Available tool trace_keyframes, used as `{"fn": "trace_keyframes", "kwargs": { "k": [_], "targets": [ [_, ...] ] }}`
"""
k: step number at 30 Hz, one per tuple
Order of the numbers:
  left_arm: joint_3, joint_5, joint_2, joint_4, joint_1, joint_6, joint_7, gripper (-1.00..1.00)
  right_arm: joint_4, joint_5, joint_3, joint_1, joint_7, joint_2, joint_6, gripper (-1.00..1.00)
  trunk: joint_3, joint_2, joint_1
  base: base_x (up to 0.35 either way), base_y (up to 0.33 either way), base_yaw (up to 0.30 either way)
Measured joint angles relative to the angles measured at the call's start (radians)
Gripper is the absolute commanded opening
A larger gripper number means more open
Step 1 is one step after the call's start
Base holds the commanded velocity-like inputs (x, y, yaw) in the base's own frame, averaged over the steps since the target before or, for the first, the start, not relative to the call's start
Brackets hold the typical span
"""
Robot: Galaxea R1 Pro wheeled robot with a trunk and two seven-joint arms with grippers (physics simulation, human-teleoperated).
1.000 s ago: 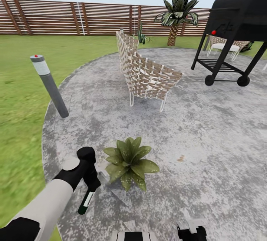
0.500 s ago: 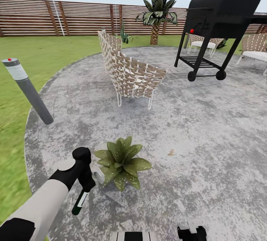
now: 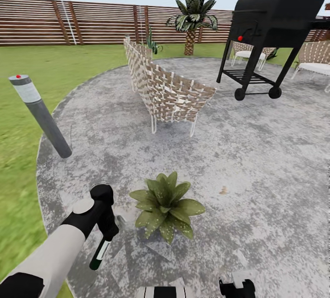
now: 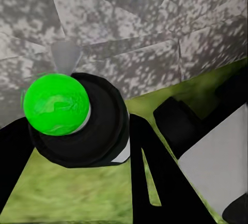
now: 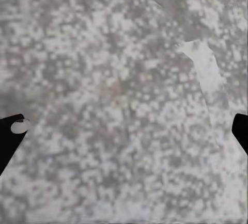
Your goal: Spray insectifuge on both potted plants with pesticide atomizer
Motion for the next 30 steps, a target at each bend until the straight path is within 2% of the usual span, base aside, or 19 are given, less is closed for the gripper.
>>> {"fn": "trace_keyframes", "kwargs": {
  "k": [10,19,24,30],
  "targets": [
    [0.000,-0.006,0.001,0.000,0.006,0.000,0.000,-1.00,0.000,0.000,0.000,0.000,0.000,0.000,0.000,1.00,0.004,0.000,0.000,-0.139,0.289,-0.282],
    [0.000,-0.006,0.002,-0.001,0.006,0.000,0.000,-1.00,0.000,-0.002,-0.001,0.000,0.000,0.003,0.000,1.00,0.004,0.000,0.000,-0.161,0.253,-0.031],
    [0.002,-0.005,0.001,0.000,0.006,0.000,0.000,-1.00,0.000,-0.002,0.000,0.000,0.000,0.002,0.000,1.00,0.004,0.000,0.000,0.045,0.296,-0.151],
    [0.003,-0.003,-0.002,-0.001,0.006,0.000,0.000,-1.00,0.000,-0.001,0.000,0.000,0.000,0.001,0.000,1.00,0.004,0.000,-0.001,0.260,0.177,-0.287]
  ]
}}
